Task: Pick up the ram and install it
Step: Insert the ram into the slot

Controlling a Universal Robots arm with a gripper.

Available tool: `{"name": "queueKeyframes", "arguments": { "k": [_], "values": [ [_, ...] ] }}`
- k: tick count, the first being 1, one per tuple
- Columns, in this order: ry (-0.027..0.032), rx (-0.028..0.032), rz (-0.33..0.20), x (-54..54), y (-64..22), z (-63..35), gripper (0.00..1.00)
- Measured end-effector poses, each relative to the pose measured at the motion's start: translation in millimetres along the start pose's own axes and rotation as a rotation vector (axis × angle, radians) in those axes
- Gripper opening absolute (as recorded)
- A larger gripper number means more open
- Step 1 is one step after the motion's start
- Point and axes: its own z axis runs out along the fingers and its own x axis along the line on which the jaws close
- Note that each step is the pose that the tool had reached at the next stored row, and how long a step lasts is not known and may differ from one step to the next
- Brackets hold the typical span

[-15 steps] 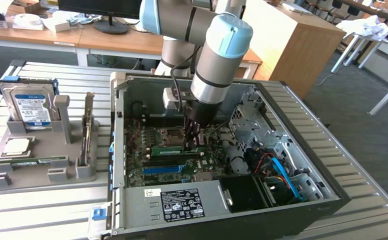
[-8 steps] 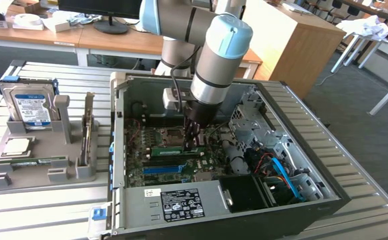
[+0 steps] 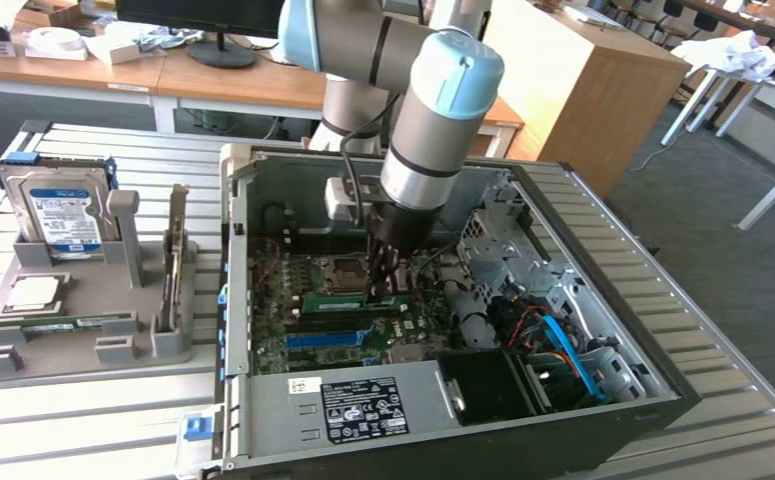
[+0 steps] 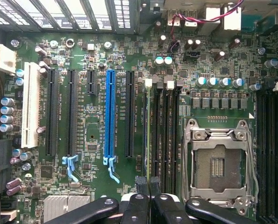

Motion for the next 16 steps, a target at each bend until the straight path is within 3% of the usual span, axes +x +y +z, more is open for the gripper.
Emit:
{"name": "queueKeyframes", "arguments": {
  "k": [16],
  "values": [
    [0.0001, -0.0001, 0.0, 0.1, -0.2, 5.2, 0.12]
  ]
}}
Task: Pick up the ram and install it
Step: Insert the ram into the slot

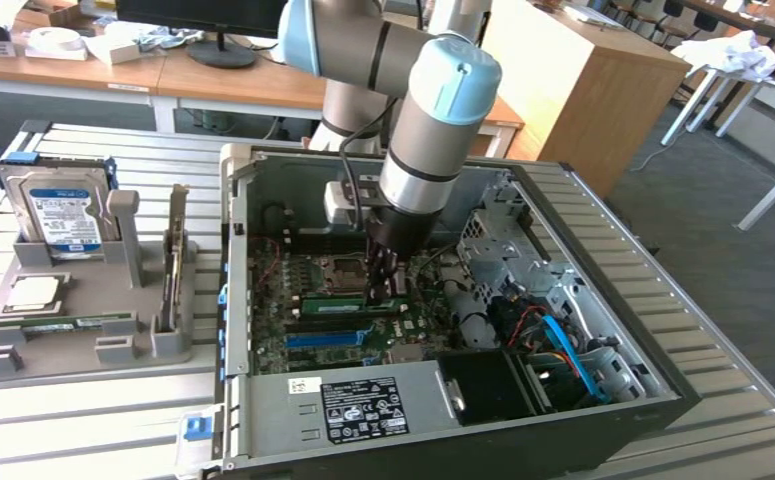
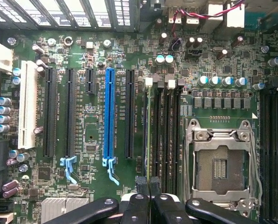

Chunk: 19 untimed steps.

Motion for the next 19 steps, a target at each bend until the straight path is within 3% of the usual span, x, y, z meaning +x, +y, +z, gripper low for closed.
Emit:
{"name": "queueKeyframes", "arguments": {
  "k": [5, 9, 11, 19],
  "values": [
    [-0.0003, 0.0003, 0.0, -0.1, -0.1, 0.1, 0.13],
    [-0.0003, 0.0001, 0.0, 0.0, -0.1, 0.1, 0.31],
    [-0.0003, 0.0001, 0.0, 0.0, 0.0, 0.1, 0.31],
    [-0.0004, 0.0001, 0.0, -0.8, 1.5, -38.1, 0.31]
  ]
}}
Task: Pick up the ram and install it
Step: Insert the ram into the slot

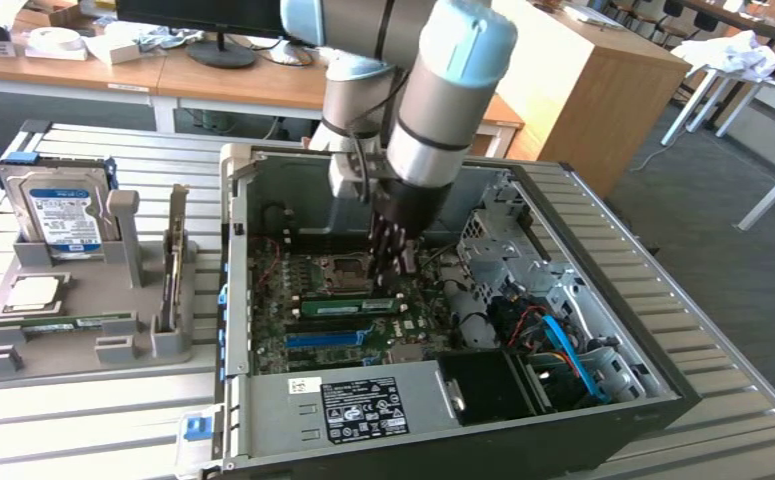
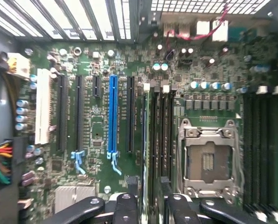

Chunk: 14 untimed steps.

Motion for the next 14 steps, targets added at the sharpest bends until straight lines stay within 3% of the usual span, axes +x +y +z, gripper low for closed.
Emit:
{"name": "queueKeyframes", "arguments": {
  "k": [3, 14],
  "values": [
    [0.0001, 0.0, 0.0, -0.4, 0.8, -19.9, 0.31],
    [0.0002, 0.0, 0.0, -1.2, 2.8, -64.8, 0.31]
  ]
}}
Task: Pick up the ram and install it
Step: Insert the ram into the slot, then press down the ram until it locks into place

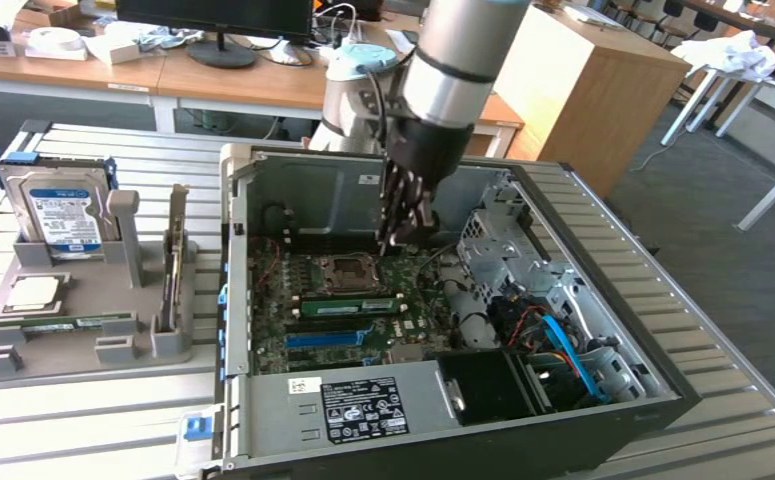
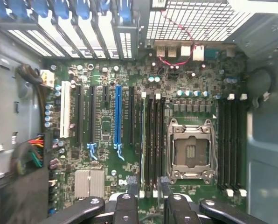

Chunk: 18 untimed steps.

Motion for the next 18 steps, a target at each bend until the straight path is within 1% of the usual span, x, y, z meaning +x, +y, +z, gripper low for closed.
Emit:
{"name": "queueKeyframes", "arguments": {
  "k": [7, 9, 11, 18],
  "values": [
    [0.0, 0.0, 0.0, -0.5, 1.0, -22.6, 0.31],
    [0.0, 0.0, 0.0, -0.5, 1.2, -27.6, 0.31],
    [-0.0001, 0.0, 0.0, -0.6, 1.3, -29.1, 0.31],
    [-0.0001, 0.0, 0.0, -0.6, 1.3, -29.1, 0.31]
  ]
}}
